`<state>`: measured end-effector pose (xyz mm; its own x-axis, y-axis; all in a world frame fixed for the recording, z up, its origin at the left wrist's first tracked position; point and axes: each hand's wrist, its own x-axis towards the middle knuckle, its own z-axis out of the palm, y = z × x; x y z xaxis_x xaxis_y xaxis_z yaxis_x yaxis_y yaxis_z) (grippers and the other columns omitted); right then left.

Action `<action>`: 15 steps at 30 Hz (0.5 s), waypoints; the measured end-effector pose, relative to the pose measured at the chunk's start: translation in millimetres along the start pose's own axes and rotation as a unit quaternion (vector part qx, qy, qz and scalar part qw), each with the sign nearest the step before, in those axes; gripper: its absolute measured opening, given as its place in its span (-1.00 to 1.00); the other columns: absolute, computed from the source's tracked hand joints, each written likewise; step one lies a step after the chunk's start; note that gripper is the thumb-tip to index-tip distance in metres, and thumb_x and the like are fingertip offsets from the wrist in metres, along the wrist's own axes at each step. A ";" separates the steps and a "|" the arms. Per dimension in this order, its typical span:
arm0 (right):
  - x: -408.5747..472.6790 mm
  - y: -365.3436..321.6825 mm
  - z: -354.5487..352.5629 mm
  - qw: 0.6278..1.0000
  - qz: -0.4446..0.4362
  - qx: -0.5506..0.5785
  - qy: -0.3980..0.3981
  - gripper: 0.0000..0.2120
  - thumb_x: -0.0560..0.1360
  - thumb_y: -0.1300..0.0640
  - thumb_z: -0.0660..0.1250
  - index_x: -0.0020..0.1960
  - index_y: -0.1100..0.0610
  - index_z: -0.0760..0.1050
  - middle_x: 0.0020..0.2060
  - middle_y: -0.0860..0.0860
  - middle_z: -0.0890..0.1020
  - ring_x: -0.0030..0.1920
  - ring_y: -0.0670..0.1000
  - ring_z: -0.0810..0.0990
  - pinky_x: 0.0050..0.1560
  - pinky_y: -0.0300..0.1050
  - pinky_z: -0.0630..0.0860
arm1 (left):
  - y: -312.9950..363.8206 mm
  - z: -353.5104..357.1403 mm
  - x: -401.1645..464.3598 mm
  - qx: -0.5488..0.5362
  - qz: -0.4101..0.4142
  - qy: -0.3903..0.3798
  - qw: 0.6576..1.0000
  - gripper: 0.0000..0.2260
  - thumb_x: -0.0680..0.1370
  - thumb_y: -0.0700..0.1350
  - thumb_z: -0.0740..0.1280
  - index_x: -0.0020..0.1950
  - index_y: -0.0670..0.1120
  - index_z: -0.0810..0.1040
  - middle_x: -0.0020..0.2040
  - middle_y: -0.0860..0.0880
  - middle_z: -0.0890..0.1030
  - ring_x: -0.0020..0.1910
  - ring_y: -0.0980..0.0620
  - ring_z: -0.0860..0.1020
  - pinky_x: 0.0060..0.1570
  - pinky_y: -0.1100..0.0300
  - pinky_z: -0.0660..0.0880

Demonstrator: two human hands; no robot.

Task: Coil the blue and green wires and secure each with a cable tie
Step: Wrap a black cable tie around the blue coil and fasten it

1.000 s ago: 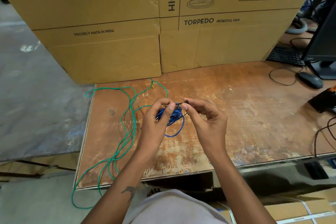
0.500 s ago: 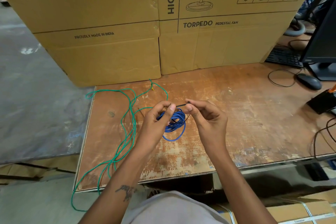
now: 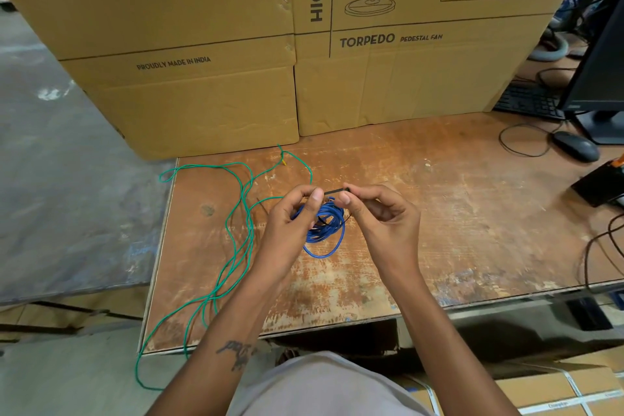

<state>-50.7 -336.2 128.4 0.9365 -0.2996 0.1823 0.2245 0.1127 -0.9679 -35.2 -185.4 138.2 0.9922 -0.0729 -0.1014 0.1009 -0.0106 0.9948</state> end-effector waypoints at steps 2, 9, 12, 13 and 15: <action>-1.0 0.2 2.0 1.000 0.002 0.003 -0.001 -0.86 0.50 0.27 0.59 -0.02 0.06 0.76 0.06 0.26 0.73 0.03 0.21 0.80 0.08 -0.07 0.70 | 0.3 -0.5 0.0 0.005 0.003 -0.004 1.000 -0.82 0.69 -0.01 0.30 0.06 -0.06 0.64 -0.27 0.19 0.55 -0.31 0.21 0.41 -0.23 0.39 0.38; -1.1 -0.4 -0.1 1.000 0.007 -0.003 -0.012 -0.87 0.53 0.26 0.57 0.02 0.08 0.76 0.04 0.26 0.72 0.03 0.24 0.80 0.10 0.00 0.72 | 0.1 -3.0 1.0 0.014 0.007 -0.016 1.000 -0.83 0.69 0.00 0.31 0.07 -0.04 0.65 -0.19 0.07 0.57 -0.26 0.17 0.40 -0.20 0.32 0.37; 0.5 -1.0 -2.0 1.000 0.012 -0.015 -0.021 -0.88 0.52 0.27 0.57 0.05 0.16 0.76 0.01 0.25 0.69 0.03 0.26 0.79 0.10 -0.04 0.71 | 1.4 -4.7 0.9 0.001 0.002 -0.017 1.000 -0.85 0.70 -0.03 0.30 0.04 -0.02 0.64 -0.21 0.13 0.58 -0.28 0.22 0.44 -0.20 0.40 0.39; 1.0 -1.6 -2.6 0.999 0.014 -0.016 -0.024 -0.88 0.52 0.26 0.57 0.05 0.17 0.76 0.01 0.25 0.69 0.02 0.26 0.79 0.09 -0.07 0.71 | 1.6 -5.6 0.9 -0.003 0.000 -0.020 1.000 -0.85 0.70 -0.04 0.30 0.06 -0.04 0.64 -0.20 0.12 0.59 -0.27 0.22 0.45 -0.19 0.41 0.40; 2.0 -2.2 -4.2 0.999 0.016 -0.019 -0.034 -0.87 0.51 0.26 0.57 0.05 0.16 0.76 0.00 0.25 0.68 0.02 0.26 0.79 0.08 -0.10 0.70 | 0.9 -7.6 1.5 -0.004 -0.006 -0.029 1.000 -0.84 0.70 -0.02 0.30 0.08 -0.05 0.64 -0.15 0.06 0.60 -0.23 0.20 0.47 -0.16 0.40 0.41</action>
<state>-50.4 -341.1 130.2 0.9595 -0.2308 0.1615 0.1853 0.0852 -0.9790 -33.1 -178.0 139.0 0.9851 -0.1306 -0.1122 0.1126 -0.0046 0.9936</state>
